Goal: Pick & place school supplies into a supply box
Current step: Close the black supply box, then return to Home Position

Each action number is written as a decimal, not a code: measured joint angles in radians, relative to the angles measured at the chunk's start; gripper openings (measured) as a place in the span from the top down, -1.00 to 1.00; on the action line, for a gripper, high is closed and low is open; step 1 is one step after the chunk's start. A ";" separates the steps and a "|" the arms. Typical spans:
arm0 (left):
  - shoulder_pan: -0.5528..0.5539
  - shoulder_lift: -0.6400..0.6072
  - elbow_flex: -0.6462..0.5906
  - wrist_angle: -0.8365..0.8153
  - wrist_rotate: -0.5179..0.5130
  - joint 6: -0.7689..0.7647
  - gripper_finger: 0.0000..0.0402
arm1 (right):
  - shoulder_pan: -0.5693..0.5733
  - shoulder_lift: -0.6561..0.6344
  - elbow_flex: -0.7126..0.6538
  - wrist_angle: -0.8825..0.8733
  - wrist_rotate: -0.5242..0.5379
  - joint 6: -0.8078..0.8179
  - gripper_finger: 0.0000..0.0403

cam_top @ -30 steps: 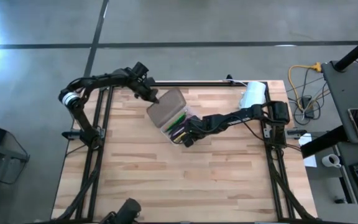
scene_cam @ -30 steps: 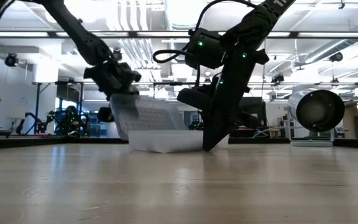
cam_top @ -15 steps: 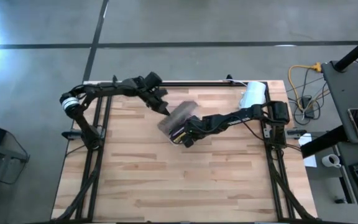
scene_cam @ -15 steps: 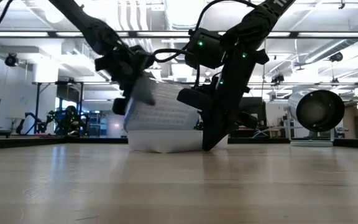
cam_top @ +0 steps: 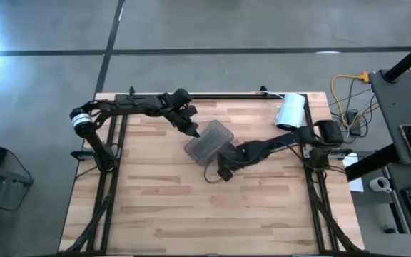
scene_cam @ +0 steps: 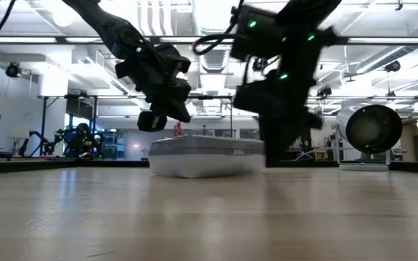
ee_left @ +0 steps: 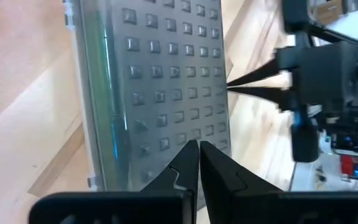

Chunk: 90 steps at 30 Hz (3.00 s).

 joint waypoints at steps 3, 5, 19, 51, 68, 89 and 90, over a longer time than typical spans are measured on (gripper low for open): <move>-0.008 0.000 0.000 0.010 -0.020 -0.007 1.00 | 0.061 -0.026 -0.007 -0.098 0.029 0.034 0.96; -0.016 0.000 0.000 0.039 -0.024 -0.027 1.00 | 0.097 -0.051 -0.031 -0.102 0.043 0.053 0.96; -0.116 0.159 0.000 0.250 -0.048 -0.137 1.00 | 0.128 -0.217 -0.228 0.184 0.195 -0.144 0.96; -0.144 0.174 0.004 0.297 -0.067 -0.158 1.00 | -0.102 -0.013 -0.091 0.356 0.071 -0.524 0.96; -0.152 0.144 0.003 0.316 -0.055 -0.162 1.00 | -0.082 -0.094 -0.060 0.244 0.060 -0.458 0.96; -0.166 -0.467 -0.009 0.295 -0.238 -0.044 1.00 | 0.060 -0.584 -0.086 0.035 0.096 -0.335 0.96; -0.178 -0.491 -0.012 0.295 -0.237 -0.040 1.00 | 0.052 -0.614 -0.085 0.036 0.099 -0.305 0.96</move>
